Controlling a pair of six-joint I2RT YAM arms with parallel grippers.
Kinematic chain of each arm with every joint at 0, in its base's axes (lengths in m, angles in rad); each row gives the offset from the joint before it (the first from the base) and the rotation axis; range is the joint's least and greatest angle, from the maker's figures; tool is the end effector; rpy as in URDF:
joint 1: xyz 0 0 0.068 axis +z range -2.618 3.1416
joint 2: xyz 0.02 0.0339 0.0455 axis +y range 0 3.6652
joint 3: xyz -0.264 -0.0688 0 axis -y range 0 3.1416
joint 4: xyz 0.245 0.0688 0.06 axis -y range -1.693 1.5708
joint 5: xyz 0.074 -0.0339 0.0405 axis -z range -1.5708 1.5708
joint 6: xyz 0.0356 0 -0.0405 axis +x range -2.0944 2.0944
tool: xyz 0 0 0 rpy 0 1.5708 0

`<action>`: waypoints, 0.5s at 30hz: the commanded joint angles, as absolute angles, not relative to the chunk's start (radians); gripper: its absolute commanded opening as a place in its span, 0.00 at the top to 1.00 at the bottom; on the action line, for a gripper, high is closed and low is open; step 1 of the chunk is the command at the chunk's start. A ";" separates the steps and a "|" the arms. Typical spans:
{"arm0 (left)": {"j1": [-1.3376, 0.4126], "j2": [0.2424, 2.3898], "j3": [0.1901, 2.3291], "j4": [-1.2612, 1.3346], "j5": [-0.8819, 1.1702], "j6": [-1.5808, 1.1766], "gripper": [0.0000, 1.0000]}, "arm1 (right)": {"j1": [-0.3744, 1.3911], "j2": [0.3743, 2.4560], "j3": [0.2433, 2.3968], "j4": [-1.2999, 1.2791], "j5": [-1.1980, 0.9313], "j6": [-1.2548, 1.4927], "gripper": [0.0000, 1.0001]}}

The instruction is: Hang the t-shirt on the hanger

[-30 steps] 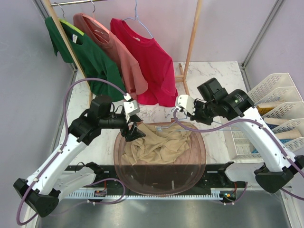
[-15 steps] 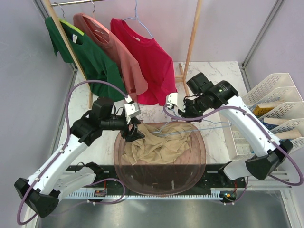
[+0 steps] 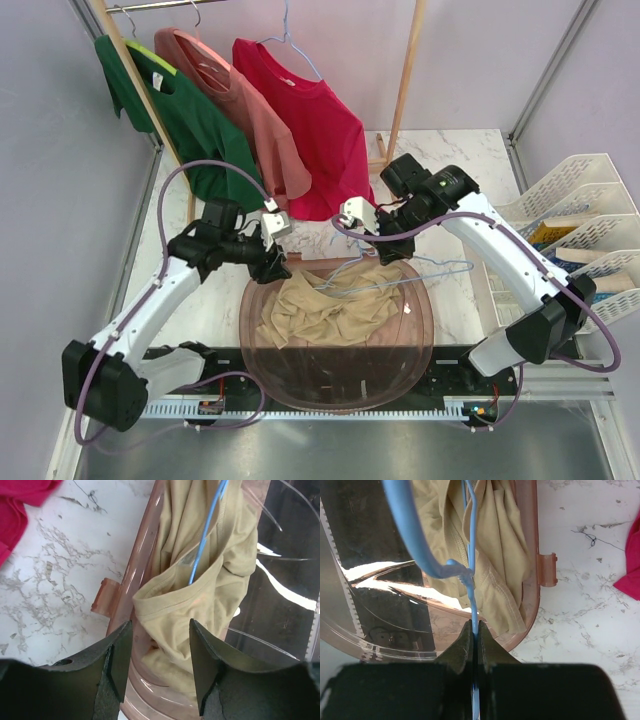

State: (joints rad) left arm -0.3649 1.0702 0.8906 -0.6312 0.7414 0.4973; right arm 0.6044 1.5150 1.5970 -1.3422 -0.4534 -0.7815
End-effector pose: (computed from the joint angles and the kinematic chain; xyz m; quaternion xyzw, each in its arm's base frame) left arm 0.1915 -0.0989 0.2877 0.4838 0.7302 -0.3128 0.3672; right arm 0.2190 0.1702 0.3560 -0.6417 0.7184 0.2079 0.1698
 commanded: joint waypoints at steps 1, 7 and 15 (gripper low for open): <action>-0.360 1.144 0.910 -0.627 0.792 0.584 0.45 | 0.595 1.485 1.597 -1.321 -0.515 -0.781 1.00; -0.360 1.229 0.902 -0.629 0.781 0.611 0.44 | 0.594 1.459 1.600 -1.321 -0.522 -0.784 1.00; -0.362 1.279 0.896 -0.630 0.819 0.624 0.43 | 0.594 1.453 1.595 -1.324 -0.525 -0.790 1.00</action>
